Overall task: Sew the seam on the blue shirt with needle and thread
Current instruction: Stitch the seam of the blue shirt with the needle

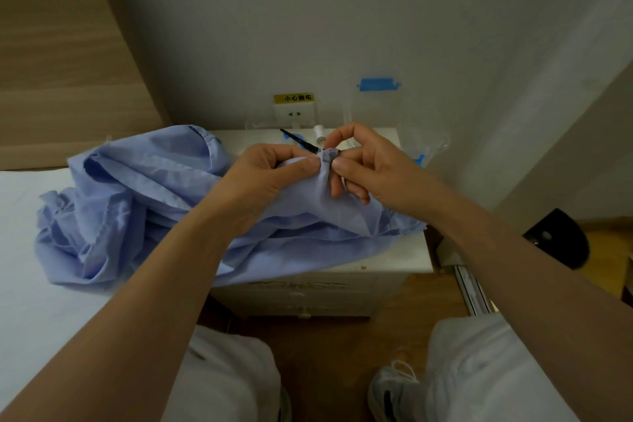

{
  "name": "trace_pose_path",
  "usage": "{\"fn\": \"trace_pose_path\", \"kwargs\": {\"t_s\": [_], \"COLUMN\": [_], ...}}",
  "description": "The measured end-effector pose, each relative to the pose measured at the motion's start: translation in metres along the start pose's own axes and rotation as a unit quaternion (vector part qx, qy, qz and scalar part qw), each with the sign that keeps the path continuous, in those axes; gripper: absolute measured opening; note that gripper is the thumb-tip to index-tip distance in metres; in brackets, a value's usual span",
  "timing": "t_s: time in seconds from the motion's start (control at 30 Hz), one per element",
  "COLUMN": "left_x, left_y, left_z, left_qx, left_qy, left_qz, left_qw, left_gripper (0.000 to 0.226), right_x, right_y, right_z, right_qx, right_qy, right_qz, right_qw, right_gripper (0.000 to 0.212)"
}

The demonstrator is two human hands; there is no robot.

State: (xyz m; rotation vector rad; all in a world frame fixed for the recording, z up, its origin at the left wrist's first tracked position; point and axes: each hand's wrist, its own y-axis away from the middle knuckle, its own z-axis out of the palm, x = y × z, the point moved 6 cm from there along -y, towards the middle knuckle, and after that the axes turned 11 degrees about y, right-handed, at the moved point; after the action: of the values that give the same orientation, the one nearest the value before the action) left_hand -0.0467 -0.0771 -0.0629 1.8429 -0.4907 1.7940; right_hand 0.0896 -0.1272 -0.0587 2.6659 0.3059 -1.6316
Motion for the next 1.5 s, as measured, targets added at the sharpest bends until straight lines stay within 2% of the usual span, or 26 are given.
{"fn": "trace_pose_path", "kwargs": {"t_s": [0.1,0.2,0.27,0.33,0.5,0.63,0.7,0.73,0.77,0.8,0.83,0.9,0.93,0.97,1.0,1.03,1.1,1.17,1.2,1.23,1.3,1.4,1.5], "left_x": [-0.002,0.0,0.001,0.002,-0.001,0.002,0.003,0.002,0.002,0.001,0.001,0.0,0.0,0.0,0.0,0.0,0.0,0.0,0.001,0.001,0.001,0.002,0.004], "left_y": [0.0,-0.001,-0.001,0.0,0.001,0.001,0.001,0.0,0.0,-0.001,-0.001,-0.001,-0.001,-0.001,-0.001,-0.001,-0.001,-0.001,-0.001,-0.002,-0.003,-0.003,-0.002], "left_z": [-0.002,-0.004,-0.005,-0.003,-0.001,-0.001,-0.007,-0.01,-0.012,-0.015,-0.017,-0.019,-0.02,-0.021,-0.021,-0.022,-0.021,-0.017,-0.015,-0.014,-0.015,-0.012,-0.005], "left_qx": [0.008,0.041,0.063,0.063,0.046,0.049,0.085,0.103,0.12,0.14,0.16,0.184,0.187,0.189,0.19,0.189,0.18,0.161,0.152,0.148,0.151,0.137,0.109], "left_qy": [-0.009,-0.033,-0.037,-0.035,-0.06,-0.118,-0.127,-0.114,-0.096,-0.081,-0.071,-0.052,-0.044,-0.039,-0.035,-0.033,-0.025,-0.013,-0.011,-0.013,-0.024,-0.017,-0.015], "left_qz": [-0.01,0.005,0.01,0.01,0.004,0.031,0.041,0.036,0.029,0.025,0.021,0.017,0.015,0.013,0.01,0.008,0.005,0.007,0.011,0.014,0.017,0.015,0.012], "left_qw": [1.0,0.999,0.997,0.997,0.997,0.991,0.987,0.988,0.988,0.987,0.984,0.981,0.981,0.981,0.981,0.981,0.983,0.987,0.988,0.989,0.988,0.99,0.994], "left_gripper": [0.017,0.013,0.013,0.012,0.016,0.018,0.022,0.022,0.021,0.02,0.018,0.017,0.018,0.018,0.019,0.02,0.02,0.021,0.021,0.021,0.021,0.021,0.019], "right_x": [0.003,0.002,-0.006,-0.013,-0.017,-0.031,-0.037,-0.036,-0.033,-0.03,-0.028,-0.024,-0.022,-0.021,-0.023,-0.023,-0.022,-0.017,-0.015,-0.014,-0.009,-0.005,-0.004], "right_y": [-0.001,-0.003,-0.001,0.0,0.0,0.003,0.005,0.006,0.008,0.014,0.023,0.051,0.062,0.068,0.068,0.063,0.043,0.017,0.009,0.003,-0.001,-0.003,-0.003], "right_z": [-0.002,-0.008,-0.011,-0.009,-0.006,0.001,0.01,0.015,0.022,0.034,0.046,0.067,0.073,0.075,0.074,0.071,0.058,0.035,0.023,0.013,0.006,0.002,0.003], "right_qx": [0.023,0.112,0.155,0.16,0.18,0.172,0.105,0.044,-0.047,-0.172,-0.312,-0.559,-0.632,-0.665,-0.665,-0.633,-0.477,-0.228,-0.097,0.012,0.136,0.206,0.235], "right_qy": [0.037,0.126,0.184,0.214,0.255,0.227,0.129,0.054,-0.024,-0.076,-0.093,-0.091,-0.093,-0.098,-0.101,-0.1,-0.078,-0.024,0.007,0.03,0.046,0.098,0.145], "right_qz": [-0.005,-0.035,-0.09,-0.135,-0.174,-0.237,-0.211,-0.171,-0.124,-0.079,-0.043,0.002,0.018,0.03,0.033,0.033,0.047,0.063,0.053,0.038,0.019,0.011,0.006], "right_qw": [0.999,0.985,0.966,0.954,0.934,0.929,0.963,0.983,0.991,0.979,0.945,0.824,0.77,0.74,0.739,0.767,0.874,0.971,0.994,0.999,0.989,0.974,0.961], "right_gripper": [0.015,0.021,0.02,0.013,0.006,0.007,0.001,0.002,0.005,0.007,0.011,0.018,0.019,0.02,0.02,0.019,0.015,0.009,0.008,0.007,0.009,0.021,0.017]}}
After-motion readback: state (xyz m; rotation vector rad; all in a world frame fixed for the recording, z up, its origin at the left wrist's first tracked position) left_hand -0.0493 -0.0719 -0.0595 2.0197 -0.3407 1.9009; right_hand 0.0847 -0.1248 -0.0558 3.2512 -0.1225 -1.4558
